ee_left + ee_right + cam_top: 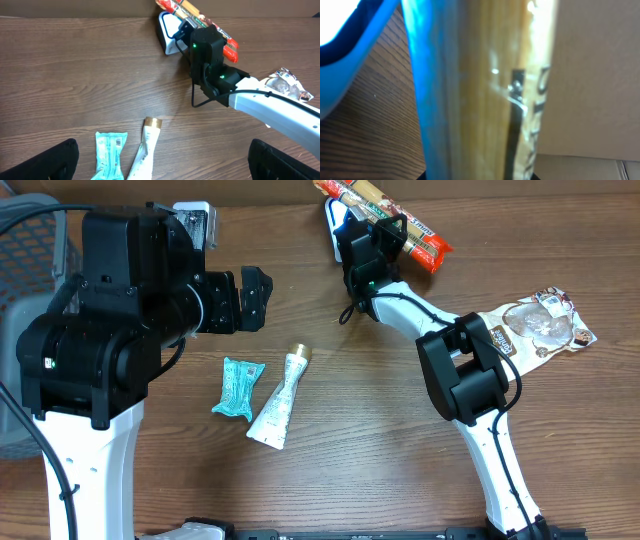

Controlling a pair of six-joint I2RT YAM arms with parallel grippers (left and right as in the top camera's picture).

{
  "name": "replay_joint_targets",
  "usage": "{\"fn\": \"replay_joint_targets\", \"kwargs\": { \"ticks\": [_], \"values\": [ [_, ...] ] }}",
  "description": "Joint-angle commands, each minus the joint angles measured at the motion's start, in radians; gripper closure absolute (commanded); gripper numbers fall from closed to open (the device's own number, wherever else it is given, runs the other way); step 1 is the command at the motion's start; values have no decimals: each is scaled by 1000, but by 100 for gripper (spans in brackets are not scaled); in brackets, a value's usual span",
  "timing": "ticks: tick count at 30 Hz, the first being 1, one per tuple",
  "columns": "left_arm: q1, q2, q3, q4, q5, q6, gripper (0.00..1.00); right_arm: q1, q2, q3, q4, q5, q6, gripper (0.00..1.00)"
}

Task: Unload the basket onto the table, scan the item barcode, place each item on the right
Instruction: 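Hold the spaghetti pack over the scanner window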

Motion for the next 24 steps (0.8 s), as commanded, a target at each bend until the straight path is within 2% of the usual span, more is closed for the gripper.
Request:
{"fn": "replay_joint_targets", "kwargs": {
  "ticks": [1, 7, 24],
  "values": [
    [-1, 3, 6, 3, 7, 23, 0, -2, -25, 43, 45, 58, 11, 96],
    [-1, 3, 6, 3, 6, 23, 1, -2, -25, 43, 97, 81, 10, 96],
    [-1, 3, 6, 4, 7, 22, 0, 5, -72, 43, 97, 129, 11, 96]
  ]
}}
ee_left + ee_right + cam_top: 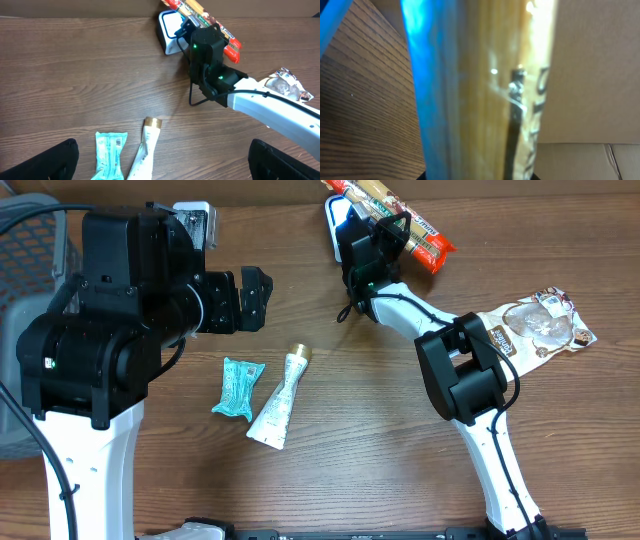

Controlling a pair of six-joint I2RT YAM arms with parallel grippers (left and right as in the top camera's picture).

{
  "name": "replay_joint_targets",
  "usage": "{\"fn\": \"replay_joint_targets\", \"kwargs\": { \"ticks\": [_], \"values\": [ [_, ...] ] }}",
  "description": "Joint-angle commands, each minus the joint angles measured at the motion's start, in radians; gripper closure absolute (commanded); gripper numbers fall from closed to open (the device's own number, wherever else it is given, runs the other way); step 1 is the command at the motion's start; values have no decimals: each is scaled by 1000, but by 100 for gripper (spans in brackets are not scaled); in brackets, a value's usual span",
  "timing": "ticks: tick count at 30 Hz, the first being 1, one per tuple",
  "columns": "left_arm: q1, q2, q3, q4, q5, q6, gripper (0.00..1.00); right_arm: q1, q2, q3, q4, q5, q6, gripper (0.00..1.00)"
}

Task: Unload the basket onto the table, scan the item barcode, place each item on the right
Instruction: 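Hold the spaghetti pack over the scanner window, then carry the spaghetti pack right and drop it by the bag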

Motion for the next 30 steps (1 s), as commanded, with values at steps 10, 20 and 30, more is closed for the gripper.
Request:
{"fn": "replay_joint_targets", "kwargs": {
  "ticks": [10, 20, 30],
  "values": [
    [-1, 3, 6, 3, 7, 22, 0, 41, -132, 43, 32, 103, 31, 96],
    [-1, 3, 6, 4, 7, 22, 0, 96, -418, 43, -508, 11, 462, 96],
    [-1, 3, 6, 3, 7, 22, 0, -45, -811, 43, -1260, -1049, 1156, 96]
  ]
}}
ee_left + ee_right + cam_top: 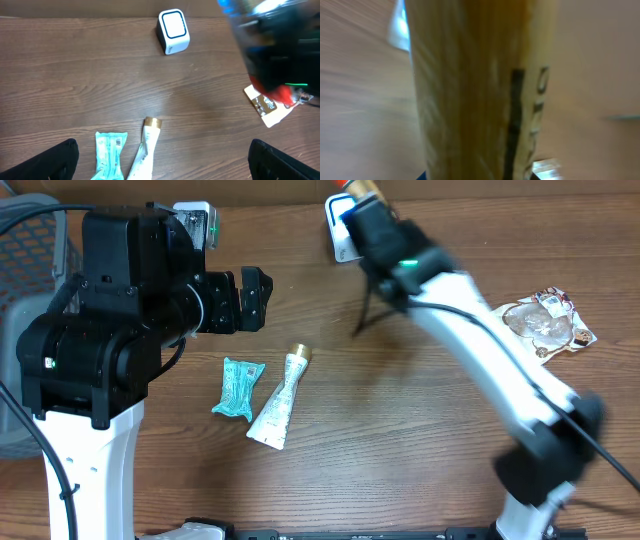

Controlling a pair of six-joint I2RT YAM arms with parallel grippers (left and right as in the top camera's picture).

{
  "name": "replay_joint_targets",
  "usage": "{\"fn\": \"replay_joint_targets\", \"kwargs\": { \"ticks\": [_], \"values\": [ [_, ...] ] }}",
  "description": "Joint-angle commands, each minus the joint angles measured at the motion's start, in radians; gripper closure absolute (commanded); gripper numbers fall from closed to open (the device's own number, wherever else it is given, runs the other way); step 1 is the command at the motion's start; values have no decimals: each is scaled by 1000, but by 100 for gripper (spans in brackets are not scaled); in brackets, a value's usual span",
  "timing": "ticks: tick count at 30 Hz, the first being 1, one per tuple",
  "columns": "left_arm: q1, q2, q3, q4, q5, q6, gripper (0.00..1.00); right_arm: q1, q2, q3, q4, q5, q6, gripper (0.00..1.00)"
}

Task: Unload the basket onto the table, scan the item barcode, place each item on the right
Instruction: 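Carry the spaghetti pack right and drop it by the bag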

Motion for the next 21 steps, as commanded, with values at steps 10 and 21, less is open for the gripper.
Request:
{"fn": "replay_joint_targets", "kwargs": {
  "ticks": [10, 21],
  "values": [
    [-1, 3, 6, 3, 7, 22, 0, -371, -184, -68, -380, -995, -2, 96],
    [-1, 3, 6, 3, 7, 22, 0, -642, -184, -570, 201, -996, 456, 96]
  ]
}}
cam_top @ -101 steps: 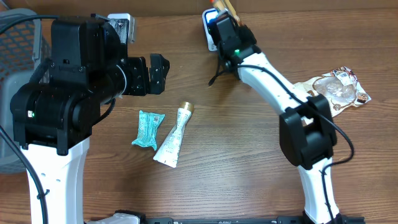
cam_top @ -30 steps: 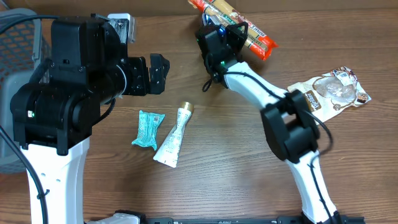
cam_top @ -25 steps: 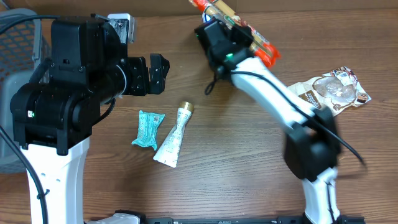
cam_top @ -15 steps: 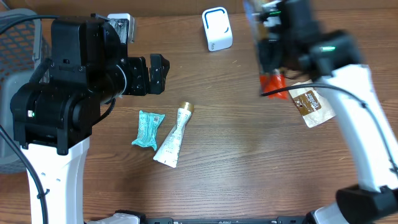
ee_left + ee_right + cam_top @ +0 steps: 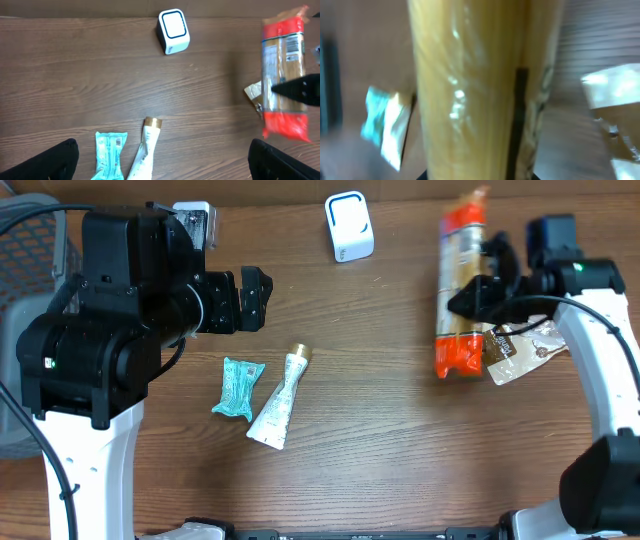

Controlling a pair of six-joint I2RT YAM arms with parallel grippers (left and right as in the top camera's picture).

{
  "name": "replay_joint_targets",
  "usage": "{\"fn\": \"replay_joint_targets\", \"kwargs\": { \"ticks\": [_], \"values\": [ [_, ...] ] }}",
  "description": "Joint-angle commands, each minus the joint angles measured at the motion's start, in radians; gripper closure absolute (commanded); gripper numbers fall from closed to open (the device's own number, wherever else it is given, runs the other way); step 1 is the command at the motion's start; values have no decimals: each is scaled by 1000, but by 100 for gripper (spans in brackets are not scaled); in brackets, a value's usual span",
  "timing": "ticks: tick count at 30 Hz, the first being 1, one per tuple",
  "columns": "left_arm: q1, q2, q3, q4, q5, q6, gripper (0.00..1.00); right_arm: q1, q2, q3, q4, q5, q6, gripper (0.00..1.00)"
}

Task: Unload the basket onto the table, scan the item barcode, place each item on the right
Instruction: 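Carry the spaghetti pack right and drop it by the bag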

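A long pasta packet (image 5: 458, 285) with red ends hangs lengthwise over the right side of the table, and my right gripper (image 5: 482, 292) is shut on its middle. Seen from the left wrist, the pasta packet (image 5: 282, 85) stands well right of the scanner (image 5: 173, 31). The packet (image 5: 475, 90) fills the right wrist view, blurred, and hides that gripper's fingers. The scanner (image 5: 348, 226), a small white box with a blue ring, sits at the back middle. My left gripper (image 5: 162, 165) is open, high above the table's left half, with nothing in it.
A teal wrapper (image 5: 238, 387) and a white tube (image 5: 280, 400) lie side by side left of centre. A clear packet with a printed card (image 5: 525, 340) lies under the pasta packet's near end. A grey basket (image 5: 25, 240) stands at the far left edge.
My right gripper has moved with the pasta packet from beside the scanner at the back to the right side of the table, above the clear packet. The left arm has not moved.
My right gripper first held the pasta packet slanted just behind and right of the scanner, and still did at the second moment. Then arm and packet showed blurred at the scanner. Now the packet hangs over the table's right side, away from the scanner.
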Motion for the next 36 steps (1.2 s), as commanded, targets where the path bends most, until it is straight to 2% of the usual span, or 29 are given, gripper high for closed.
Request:
{"fn": "replay_joint_targets", "kwargs": {
  "ticks": [1, 6, 11, 12, 14, 16, 22, 24, 25, 26, 27, 28, 34, 36],
  "values": [
    [-1, 3, 6, 3, 6, 22, 0, -107, -18, -133, 188, -43, 260, 96],
    [-1, 3, 6, 4, 6, 22, 0, -199, -18, -304, 410, 26, 414, 96],
    [-1, 3, 6, 4, 6, 23, 0, -244, -18, -451, 573, 48, 451, 96],
    [-1, 3, 6, 4, 6, 23, 0, -248, -18, -465, 573, 53, 450, 95],
    [-1, 3, 6, 3, 6, 23, 1, -257, -18, -479, 557, 63, 449, 81],
    [-1, 3, 6, 3, 6, 23, 0, -262, -18, -478, 525, 68, 445, 73],
    [-1, 3, 6, 4, 6, 22, 0, -303, -37, -435, 383, 106, 389, 70],
    [-1, 3, 6, 4, 6, 22, 1, -315, -52, -404, 317, 135, 385, 61],
    [-1, 3, 6, 3, 6, 22, 1, -319, -61, -386, 278, 157, 385, 53],
    [-1, 3, 6, 3, 6, 22, 0, -321, -71, -367, 246, 175, 382, 37],
    [-1, 3, 6, 4, 6, 23, 0, -322, -91, -326, 186, 186, 335, 27],
    [-1, 3, 6, 3, 6, 22, 0, -322, -101, -304, 155, 190, 323, 20],
    [-1, 3, 6, 3, 6, 22, 0, -287, -134, -151, -14, 119, 246, 17],
    [-1, 3, 6, 4, 6, 22, 0, -252, -134, -138, -12, 1, 246, 6]
  ]
}}
